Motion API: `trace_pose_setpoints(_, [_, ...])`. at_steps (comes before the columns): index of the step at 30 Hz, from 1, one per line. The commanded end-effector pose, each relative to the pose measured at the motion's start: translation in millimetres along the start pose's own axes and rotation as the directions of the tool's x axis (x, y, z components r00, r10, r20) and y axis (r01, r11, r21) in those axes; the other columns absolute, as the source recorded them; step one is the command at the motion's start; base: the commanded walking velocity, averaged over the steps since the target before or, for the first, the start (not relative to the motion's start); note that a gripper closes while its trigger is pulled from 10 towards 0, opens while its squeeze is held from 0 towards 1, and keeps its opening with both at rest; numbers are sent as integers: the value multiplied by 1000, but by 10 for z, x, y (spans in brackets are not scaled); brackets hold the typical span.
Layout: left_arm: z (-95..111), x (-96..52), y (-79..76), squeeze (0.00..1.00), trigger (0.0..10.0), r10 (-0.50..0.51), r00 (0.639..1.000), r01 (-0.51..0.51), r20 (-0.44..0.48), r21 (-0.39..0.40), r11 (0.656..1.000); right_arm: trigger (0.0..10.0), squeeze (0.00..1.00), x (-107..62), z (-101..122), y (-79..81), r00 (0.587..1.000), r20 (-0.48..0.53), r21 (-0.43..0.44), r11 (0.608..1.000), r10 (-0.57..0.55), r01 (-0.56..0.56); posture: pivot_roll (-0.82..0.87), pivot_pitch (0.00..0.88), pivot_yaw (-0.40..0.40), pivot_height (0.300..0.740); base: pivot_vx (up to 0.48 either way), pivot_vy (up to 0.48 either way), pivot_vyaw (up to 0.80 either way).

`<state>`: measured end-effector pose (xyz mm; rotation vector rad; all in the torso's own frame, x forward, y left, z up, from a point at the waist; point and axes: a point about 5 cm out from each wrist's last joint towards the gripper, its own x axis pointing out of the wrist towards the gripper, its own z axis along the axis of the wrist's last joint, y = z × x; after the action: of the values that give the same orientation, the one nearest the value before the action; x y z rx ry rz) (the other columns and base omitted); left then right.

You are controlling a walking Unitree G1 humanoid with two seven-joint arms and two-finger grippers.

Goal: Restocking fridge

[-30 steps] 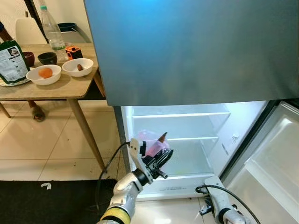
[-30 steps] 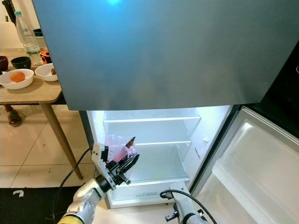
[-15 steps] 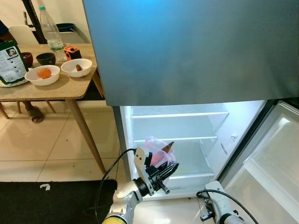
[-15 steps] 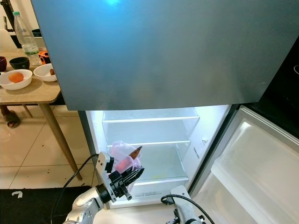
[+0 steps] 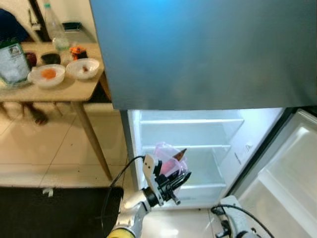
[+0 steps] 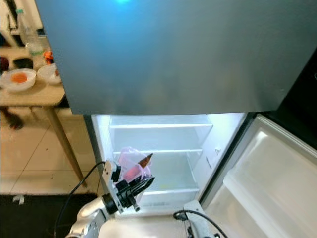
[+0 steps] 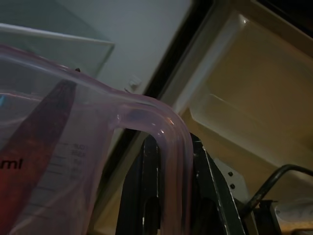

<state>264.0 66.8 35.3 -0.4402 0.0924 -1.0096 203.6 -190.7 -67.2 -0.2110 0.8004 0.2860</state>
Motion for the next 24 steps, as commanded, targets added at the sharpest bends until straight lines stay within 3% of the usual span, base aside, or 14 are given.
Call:
trace_pose_setpoints(1, [3, 42, -57, 0, 10000, -29, 999, 29, 20, 0, 1000, 10000, 0, -13, -23, -26, 1000, -7, -1, 1000, -5, 5, -38, 38, -23, 740, 0, -424, 0])
trace_pose_setpoints(8, [-5, 44, -67, 0, 10000, -31, 999, 32, 23, -14, 999, 10000, 0, -14, -24, -23, 1000, -7, -6, 1000, -1, 1, -41, 40, -22, 740, 69, -394, 0])
trace_pose_setpoints(24, [21, 12, -3, 0, 10000, 7, 1000, -6, 13, -29, 1000, 10000, 0, 1, 29, 34, 997, 11, -69, 995, 70, -69, -45, 34, -21, 740, 0, 0, 0])
